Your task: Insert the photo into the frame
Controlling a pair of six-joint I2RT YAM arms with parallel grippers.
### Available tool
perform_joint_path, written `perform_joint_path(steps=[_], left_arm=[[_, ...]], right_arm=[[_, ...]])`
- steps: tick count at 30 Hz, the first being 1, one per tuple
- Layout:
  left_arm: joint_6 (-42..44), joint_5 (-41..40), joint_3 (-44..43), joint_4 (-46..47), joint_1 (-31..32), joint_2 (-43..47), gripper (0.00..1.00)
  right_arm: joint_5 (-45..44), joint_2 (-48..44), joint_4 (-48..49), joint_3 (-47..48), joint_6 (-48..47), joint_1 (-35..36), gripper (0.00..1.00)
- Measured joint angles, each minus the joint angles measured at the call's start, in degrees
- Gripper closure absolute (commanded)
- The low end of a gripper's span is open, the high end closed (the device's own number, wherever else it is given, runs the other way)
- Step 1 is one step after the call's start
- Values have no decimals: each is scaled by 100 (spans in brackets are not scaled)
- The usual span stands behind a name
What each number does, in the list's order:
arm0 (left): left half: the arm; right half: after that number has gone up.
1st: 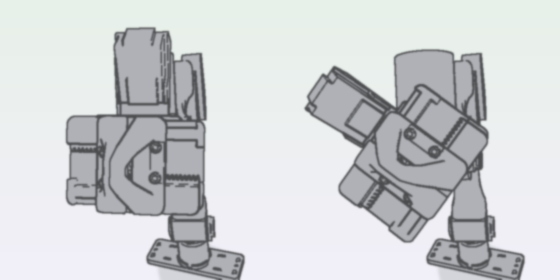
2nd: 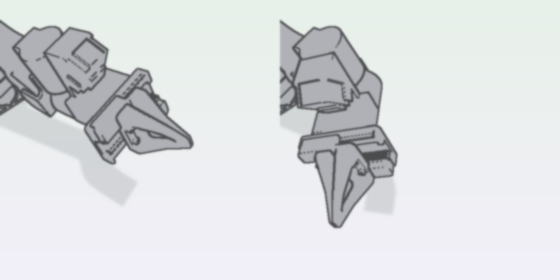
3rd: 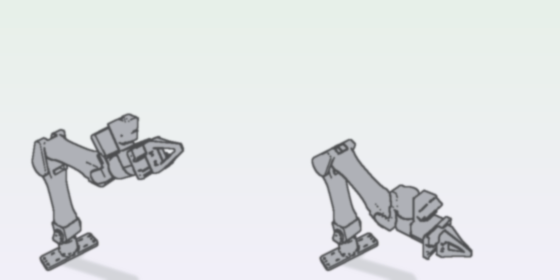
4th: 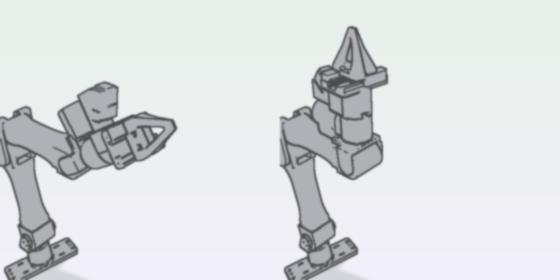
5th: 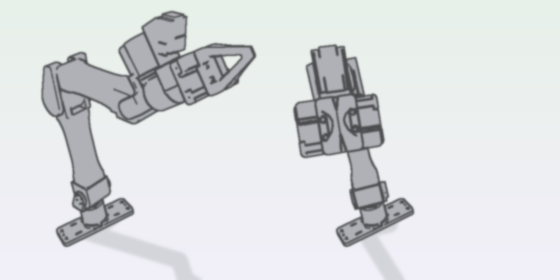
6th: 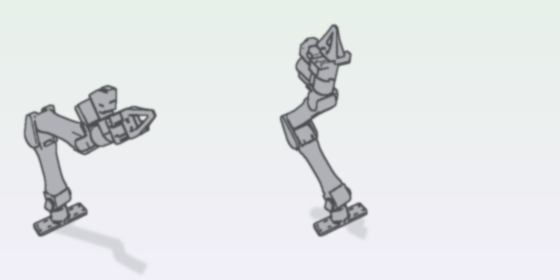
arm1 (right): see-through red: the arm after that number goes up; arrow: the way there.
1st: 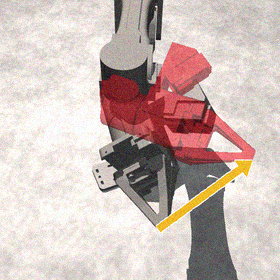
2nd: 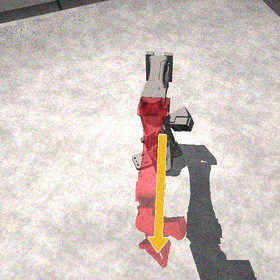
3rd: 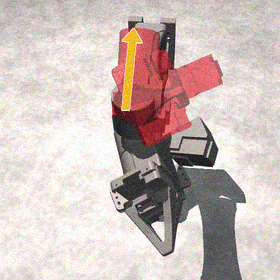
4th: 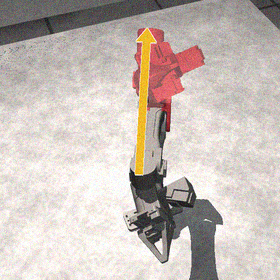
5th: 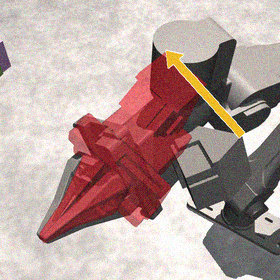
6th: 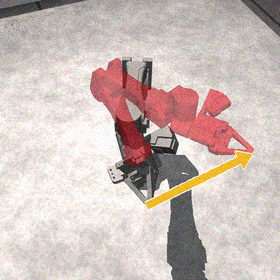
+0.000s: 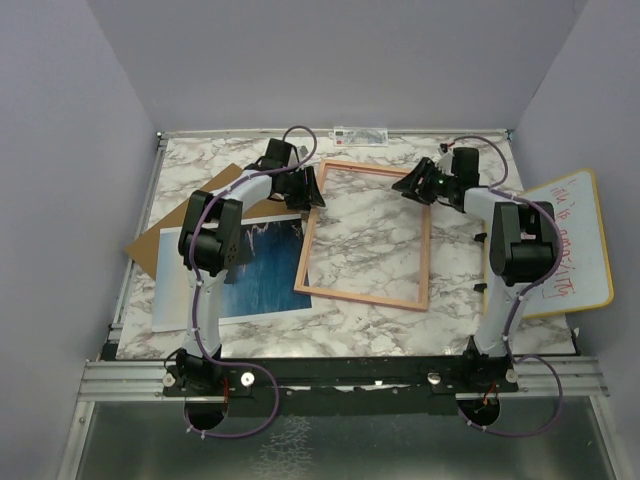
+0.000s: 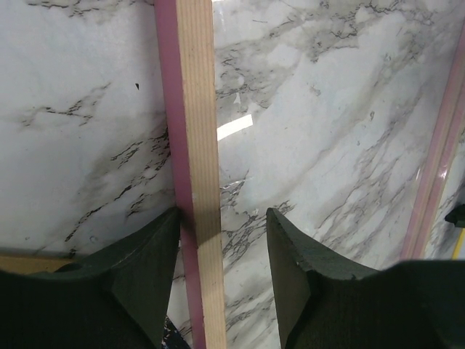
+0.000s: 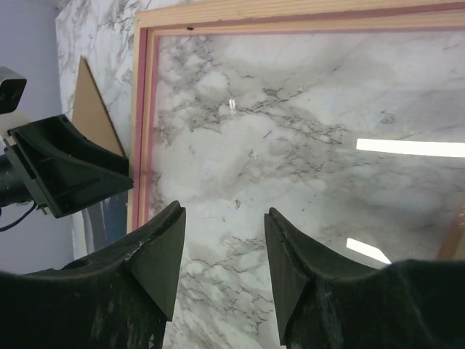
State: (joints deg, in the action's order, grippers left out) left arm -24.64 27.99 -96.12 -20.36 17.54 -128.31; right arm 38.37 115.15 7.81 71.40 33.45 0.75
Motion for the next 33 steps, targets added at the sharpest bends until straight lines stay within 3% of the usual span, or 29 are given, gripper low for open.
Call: perform_joint_path(steps=[12,17,23,29,33], left_arm=[[11,-87,-197,-76,44,-50,42],[11,-177,-544,-138,52,-210,38],[2,-326,-866,-190,52,-413,40],[-44,-511,-1056,-227,52,-555,61],[-74,-573,-1134,-249,50,-647,67]], right_arm=[[-2601,-146,-1211,507,-133,-175,43],[-3303,-146,-1604,623,-138,-264,39],[-3200,-61,-1733,634,-256,-264,36],[-2704,164,-1718,636,-313,-267,35],[-2286,234,-1587,643,-339,-313,34]])
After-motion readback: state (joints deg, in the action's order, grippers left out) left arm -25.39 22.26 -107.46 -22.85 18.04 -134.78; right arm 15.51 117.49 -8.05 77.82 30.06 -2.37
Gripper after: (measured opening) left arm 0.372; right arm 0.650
